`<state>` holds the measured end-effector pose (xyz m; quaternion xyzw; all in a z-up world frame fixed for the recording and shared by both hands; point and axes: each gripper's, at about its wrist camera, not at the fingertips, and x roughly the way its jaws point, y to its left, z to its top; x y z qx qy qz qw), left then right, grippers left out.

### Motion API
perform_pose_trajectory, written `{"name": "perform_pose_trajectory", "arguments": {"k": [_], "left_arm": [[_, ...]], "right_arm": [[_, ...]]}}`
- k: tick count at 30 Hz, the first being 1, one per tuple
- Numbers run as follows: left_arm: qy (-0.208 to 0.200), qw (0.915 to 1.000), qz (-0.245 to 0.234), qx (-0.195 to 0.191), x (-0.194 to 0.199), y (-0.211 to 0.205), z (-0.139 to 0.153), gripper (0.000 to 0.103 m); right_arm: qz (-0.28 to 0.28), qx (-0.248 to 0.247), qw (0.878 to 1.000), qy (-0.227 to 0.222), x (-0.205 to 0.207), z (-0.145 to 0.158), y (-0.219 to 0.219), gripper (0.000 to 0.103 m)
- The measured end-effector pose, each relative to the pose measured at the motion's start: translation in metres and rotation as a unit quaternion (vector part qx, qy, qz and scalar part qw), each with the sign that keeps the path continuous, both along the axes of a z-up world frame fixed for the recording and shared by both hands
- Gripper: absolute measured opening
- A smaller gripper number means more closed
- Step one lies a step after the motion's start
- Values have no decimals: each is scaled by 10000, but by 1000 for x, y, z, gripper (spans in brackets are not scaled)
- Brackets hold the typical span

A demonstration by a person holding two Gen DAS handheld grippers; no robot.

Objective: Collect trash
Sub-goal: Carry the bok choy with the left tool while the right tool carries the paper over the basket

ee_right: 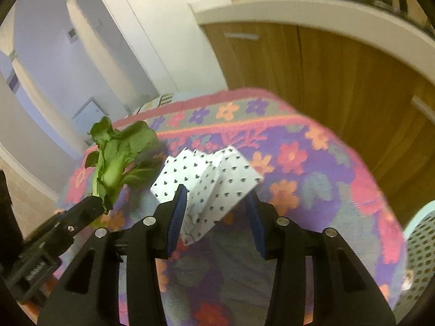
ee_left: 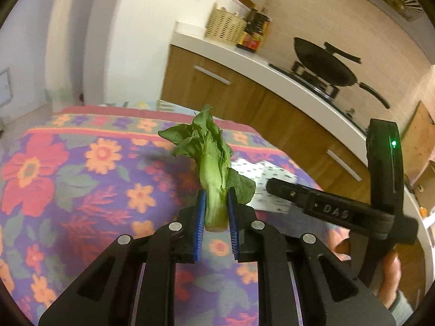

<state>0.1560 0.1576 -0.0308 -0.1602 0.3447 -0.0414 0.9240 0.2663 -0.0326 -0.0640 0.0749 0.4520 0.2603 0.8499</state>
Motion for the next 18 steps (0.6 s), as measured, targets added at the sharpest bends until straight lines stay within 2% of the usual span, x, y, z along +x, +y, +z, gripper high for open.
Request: {"name": "perform_pose_trajectory", "arguments": {"k": [4,5,7,11,18], "left_arm": [[127,9999,74,-12,3,7,-8,14],[152,9998,80,-50,3,9,-9,14],[147,9998,82,-120,3,11,-10,14],[62,9999,35,-127,-1,10,-8,14],[-301,9988,-375,8,-18,-19,10,14]], "right_arm": [[-16,-256,9996,-83,1,1,14,40],[-17,-375,9992,-132,0,1,18,37],[97,-490,9986,-198,-3,2,24,18],[32,-454,9980,-438,-14,8,20,4],[-465,-44,9967,-660,-46,18,-38,2]]}}
